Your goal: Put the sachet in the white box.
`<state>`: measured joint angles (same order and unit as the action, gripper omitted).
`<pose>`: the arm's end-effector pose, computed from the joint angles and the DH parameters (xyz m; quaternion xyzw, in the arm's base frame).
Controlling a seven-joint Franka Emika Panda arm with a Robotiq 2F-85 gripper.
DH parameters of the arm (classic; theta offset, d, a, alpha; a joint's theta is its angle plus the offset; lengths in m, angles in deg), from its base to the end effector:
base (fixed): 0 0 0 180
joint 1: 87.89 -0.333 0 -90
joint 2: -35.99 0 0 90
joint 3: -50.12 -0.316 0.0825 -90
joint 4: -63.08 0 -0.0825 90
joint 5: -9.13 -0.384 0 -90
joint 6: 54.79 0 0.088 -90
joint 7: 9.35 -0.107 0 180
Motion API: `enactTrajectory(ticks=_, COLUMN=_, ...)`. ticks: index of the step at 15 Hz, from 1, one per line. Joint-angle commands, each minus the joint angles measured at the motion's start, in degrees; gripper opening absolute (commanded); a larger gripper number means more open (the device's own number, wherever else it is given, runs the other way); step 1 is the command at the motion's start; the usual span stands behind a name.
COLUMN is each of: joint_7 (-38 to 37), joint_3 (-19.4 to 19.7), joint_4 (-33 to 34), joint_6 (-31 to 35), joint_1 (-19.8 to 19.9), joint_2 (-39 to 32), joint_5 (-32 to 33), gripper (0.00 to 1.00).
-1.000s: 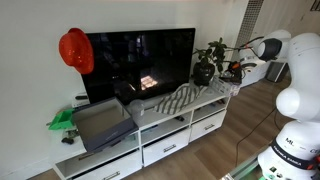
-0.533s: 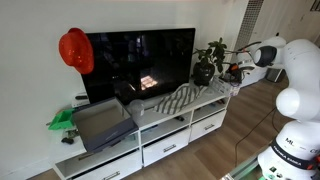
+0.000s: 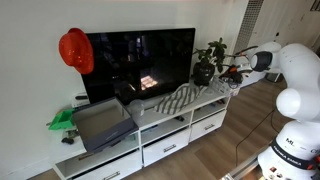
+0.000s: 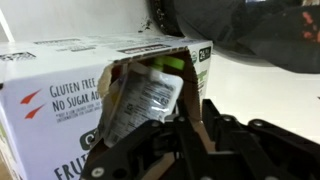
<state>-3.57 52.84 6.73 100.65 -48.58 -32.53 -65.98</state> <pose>0.5839 -0.5509 0.1530 -0.6008 0.6717 -0.3482 0.2579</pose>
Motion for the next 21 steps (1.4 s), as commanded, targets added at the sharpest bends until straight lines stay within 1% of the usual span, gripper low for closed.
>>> enactTrajectory(ticks=1, joint_7=-2.72, joint_3=1.45, joint_4=-1.36, joint_6=-1.23, joint_1=-1.06, joint_2=1.42, joint_5=1.71, gripper=0.54)
enactTrajectory(ticks=5, joint_7=1.39, joint_3=0.66, joint_4=-6.55, joint_6=-4.22, joint_1=-1.13, joint_2=5.86, joint_5=1.06, gripper=0.81)
enactTrajectory(ticks=7, joint_7=5.01, joint_3=0.13, joint_4=-9.63, joint_6=-4.98, joint_1=-1.16, joint_2=8.54, joint_5=0.4, gripper=0.95)
enactTrajectory(ticks=8, joint_7=8.27, joint_3=-0.76, joint_4=-12.2, joint_6=-6.86, joint_1=-0.65, joint_2=10.7, joint_5=0.01, gripper=0.99)
enactTrajectory(ticks=9, joint_7=10.67, joint_3=-0.84, joint_4=-15.23, joint_6=-8.1, joint_1=-0.64, joint_2=12.95, joint_5=0.27, gripper=1.0)
enactTrajectory(ticks=10, joint_7=13.03, joint_3=-0.98, joint_4=-18.01, joint_6=-11.14, joint_1=-0.33, joint_2=15.09, joint_5=0.87, gripper=1.0)
enactTrajectory(ticks=15, joint_7=22.43, joint_3=1.19, joint_4=-30.22, joint_6=-21.33, joint_1=-0.99, joint_2=23.72, joint_5=4.81, gripper=1.0)
enactTrajectory(ticks=17, joint_7=26.14, joint_3=2.2, joint_4=-35.5, joint_6=-24.02, joint_1=-1.56, joint_2=27.33, joint_5=7.62, gripper=1.0)
enactTrajectory(ticks=21, joint_7=33.21, joint_3=4.64, joint_4=-46.18, joint_6=-26.72, joint_1=-4.0, joint_2=34.33, joint_5=14.14, gripper=1.0)
